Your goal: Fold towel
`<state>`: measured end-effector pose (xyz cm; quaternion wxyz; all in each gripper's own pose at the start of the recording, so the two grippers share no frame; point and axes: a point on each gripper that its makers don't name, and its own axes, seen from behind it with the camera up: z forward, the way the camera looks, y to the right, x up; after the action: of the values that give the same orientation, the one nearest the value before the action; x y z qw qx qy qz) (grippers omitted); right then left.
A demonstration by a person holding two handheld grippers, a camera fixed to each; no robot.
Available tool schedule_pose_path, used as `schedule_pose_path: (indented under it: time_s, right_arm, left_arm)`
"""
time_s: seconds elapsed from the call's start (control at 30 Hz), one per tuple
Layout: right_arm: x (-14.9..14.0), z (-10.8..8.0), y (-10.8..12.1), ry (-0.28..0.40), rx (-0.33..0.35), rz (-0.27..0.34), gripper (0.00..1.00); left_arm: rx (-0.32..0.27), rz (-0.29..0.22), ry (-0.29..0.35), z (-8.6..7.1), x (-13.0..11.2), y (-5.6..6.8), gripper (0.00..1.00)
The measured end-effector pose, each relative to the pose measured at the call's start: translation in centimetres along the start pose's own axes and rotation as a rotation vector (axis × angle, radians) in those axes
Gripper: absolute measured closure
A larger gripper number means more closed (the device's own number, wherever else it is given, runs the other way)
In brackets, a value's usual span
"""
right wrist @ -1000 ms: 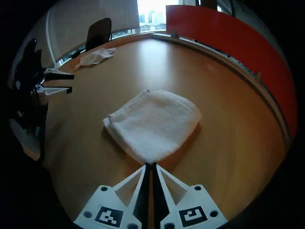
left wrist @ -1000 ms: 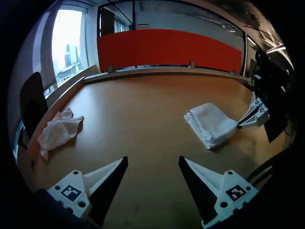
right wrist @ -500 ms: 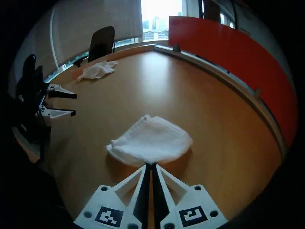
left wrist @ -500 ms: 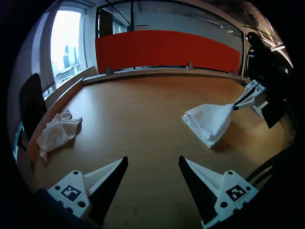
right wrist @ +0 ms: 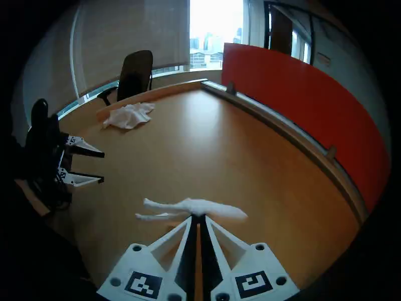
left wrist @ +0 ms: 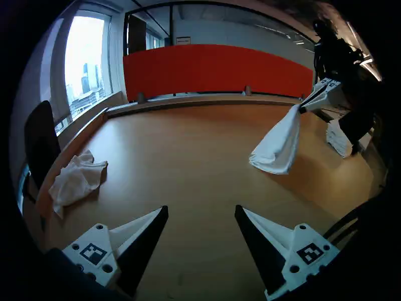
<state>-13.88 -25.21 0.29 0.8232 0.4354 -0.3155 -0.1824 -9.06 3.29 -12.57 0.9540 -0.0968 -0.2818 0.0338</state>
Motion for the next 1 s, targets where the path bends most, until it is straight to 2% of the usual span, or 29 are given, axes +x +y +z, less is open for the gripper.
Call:
schedule_pose_path:
  time_s: [0.17, 0.5, 1.0]
  right_arm:
    - [1.0, -1.1, 1.0, 0.014, -0.016, 0.0, 0.96]
    - [0.7, -4.0, 3.9, 0.022, -0.064, 0.027, 0.96]
    - [-2.3, -9.3, 10.5, -0.027, -0.151, 0.063, 0.96]
  left_arm:
    - [-0.005, 0.005, 0.007, 0.0, 0.4, 0.2, 0.01]
    - [-0.019, 0.01, 0.017, 0.1, 1.1, 0.7, 0.01]
    - [-0.026, 0.016, 0.013, 0.6, 1.6, 1.1, 0.01]
